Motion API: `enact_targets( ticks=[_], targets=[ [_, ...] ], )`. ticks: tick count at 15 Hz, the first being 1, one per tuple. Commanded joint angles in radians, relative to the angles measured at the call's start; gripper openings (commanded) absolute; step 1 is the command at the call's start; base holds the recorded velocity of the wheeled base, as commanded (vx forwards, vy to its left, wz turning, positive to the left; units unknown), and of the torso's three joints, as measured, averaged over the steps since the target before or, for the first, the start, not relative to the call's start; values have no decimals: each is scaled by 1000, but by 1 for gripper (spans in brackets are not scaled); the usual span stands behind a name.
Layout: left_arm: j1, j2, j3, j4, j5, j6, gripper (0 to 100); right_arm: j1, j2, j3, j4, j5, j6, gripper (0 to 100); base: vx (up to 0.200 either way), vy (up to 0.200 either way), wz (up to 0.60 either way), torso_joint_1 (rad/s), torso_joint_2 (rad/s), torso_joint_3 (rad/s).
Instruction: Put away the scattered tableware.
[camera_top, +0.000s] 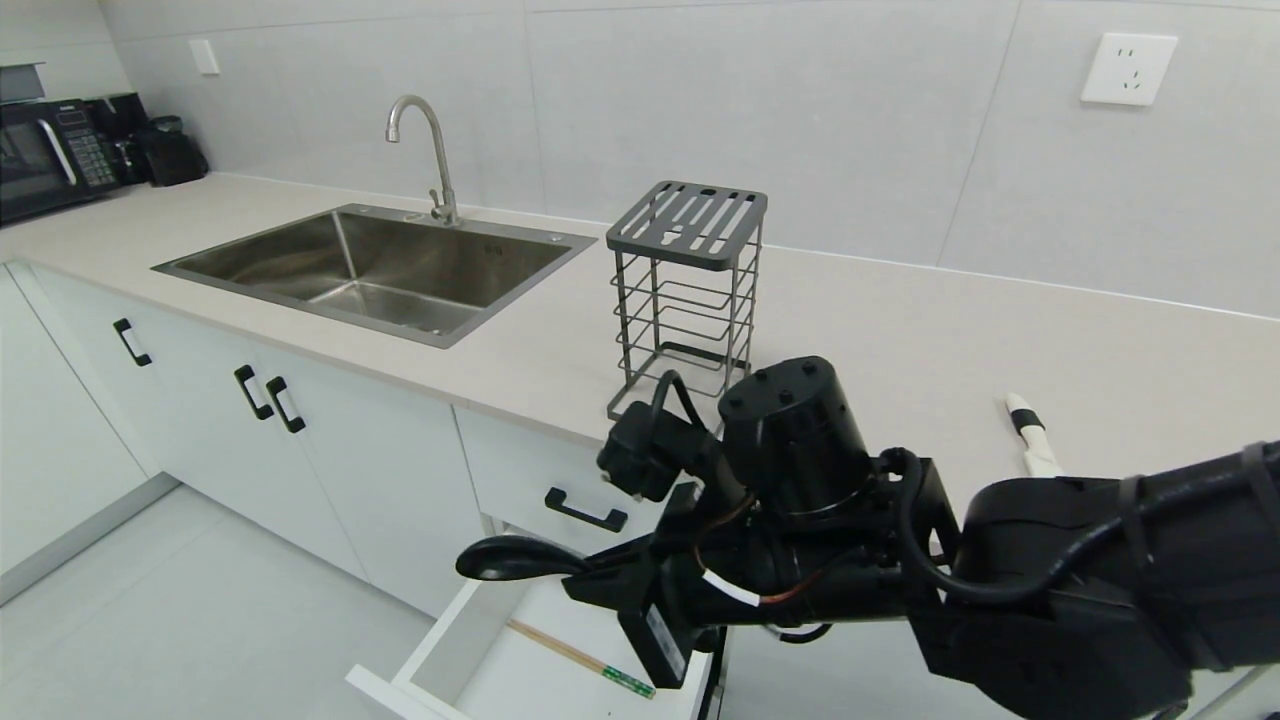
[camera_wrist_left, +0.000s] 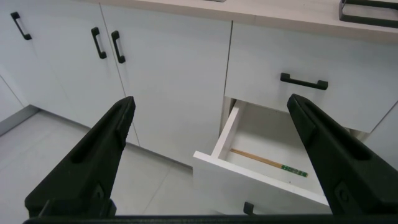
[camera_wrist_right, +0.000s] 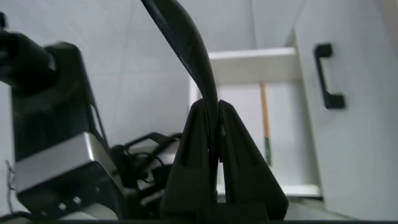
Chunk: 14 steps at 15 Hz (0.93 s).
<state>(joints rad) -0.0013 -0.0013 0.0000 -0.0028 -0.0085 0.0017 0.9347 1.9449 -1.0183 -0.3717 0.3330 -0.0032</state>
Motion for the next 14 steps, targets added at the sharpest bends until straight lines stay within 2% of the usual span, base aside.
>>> enact_targets(
  ticks=[1, 5, 14],
  targets=[
    [0, 1, 0, 0, -1, 0, 100, 24, 68, -80, -1, 26, 8, 0, 0, 0, 0, 0, 0, 0],
    [0, 1, 0, 0, 1, 0, 100, 46, 109, -198, 0, 51, 0, 0, 0, 0, 0, 0, 0, 0],
    [0, 1, 0, 0, -1, 0, 100, 56, 123, -224, 62, 61, -15, 0, 0, 0, 0, -14, 26, 13]
  ],
)
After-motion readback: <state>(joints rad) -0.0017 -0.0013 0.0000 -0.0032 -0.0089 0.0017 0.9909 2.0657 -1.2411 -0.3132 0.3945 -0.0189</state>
